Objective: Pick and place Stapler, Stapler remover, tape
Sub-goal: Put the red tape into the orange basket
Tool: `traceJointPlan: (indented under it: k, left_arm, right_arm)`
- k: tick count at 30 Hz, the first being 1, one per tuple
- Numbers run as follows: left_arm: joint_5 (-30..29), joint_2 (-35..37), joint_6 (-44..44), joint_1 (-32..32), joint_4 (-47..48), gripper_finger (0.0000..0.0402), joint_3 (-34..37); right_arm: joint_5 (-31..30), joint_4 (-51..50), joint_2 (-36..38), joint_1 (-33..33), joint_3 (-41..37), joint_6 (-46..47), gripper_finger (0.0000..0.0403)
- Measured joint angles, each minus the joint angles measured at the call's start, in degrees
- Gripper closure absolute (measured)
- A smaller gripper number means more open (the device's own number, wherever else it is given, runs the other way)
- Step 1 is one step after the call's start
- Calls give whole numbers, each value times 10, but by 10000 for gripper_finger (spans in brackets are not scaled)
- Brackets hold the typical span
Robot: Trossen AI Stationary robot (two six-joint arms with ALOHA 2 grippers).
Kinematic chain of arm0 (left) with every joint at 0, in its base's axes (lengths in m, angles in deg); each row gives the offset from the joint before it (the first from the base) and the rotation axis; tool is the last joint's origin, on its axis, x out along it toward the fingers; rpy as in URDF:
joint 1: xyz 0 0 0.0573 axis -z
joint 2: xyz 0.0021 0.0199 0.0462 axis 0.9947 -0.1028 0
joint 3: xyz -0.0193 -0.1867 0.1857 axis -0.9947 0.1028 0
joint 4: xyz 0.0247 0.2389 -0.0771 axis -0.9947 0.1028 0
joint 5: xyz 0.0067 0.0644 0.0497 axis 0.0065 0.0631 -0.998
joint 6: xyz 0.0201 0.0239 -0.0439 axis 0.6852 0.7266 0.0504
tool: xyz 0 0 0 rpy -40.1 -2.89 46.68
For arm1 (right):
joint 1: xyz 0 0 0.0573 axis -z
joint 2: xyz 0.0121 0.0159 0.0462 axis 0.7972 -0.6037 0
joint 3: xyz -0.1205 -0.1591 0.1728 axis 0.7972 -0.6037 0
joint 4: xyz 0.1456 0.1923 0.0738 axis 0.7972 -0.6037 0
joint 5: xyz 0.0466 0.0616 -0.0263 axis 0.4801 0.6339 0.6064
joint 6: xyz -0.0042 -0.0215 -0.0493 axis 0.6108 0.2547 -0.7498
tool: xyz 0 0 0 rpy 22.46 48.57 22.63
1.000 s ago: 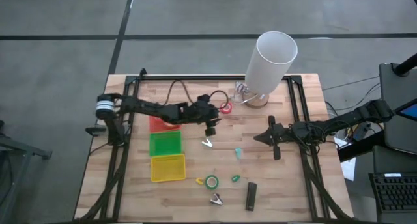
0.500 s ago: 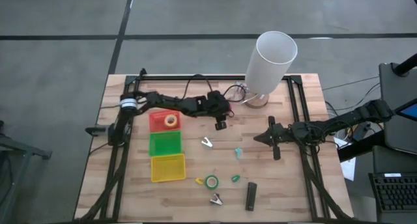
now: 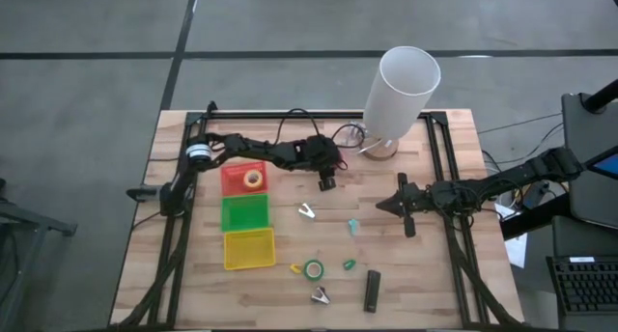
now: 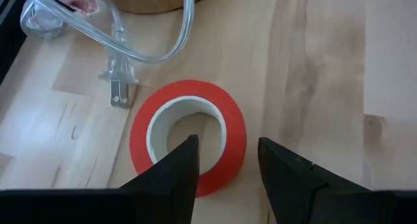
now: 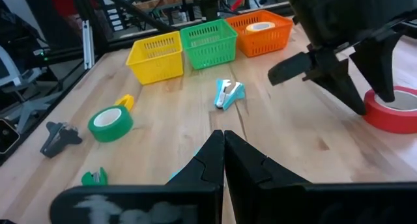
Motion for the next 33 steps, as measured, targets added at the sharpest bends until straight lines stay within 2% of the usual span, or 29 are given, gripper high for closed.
traceJointPlan:
  k: [6,10,22,33]
  left_arm:
    - [8,0,-6,-1,2,286,0]
    - [-8,-3,-6,0,-2,309,0]
    - [5,-3,-4,-3,-1,315,0]
    - [18,-4,6,-4,3,369,0]
  right_arm:
    - [0,0,-1,0,0,2,394]
    - [0,0,-1,0,0,2,394]
    - [0,-1,-1,0,0,2,394]
    - [0,-5,-1,0,0,4,394]
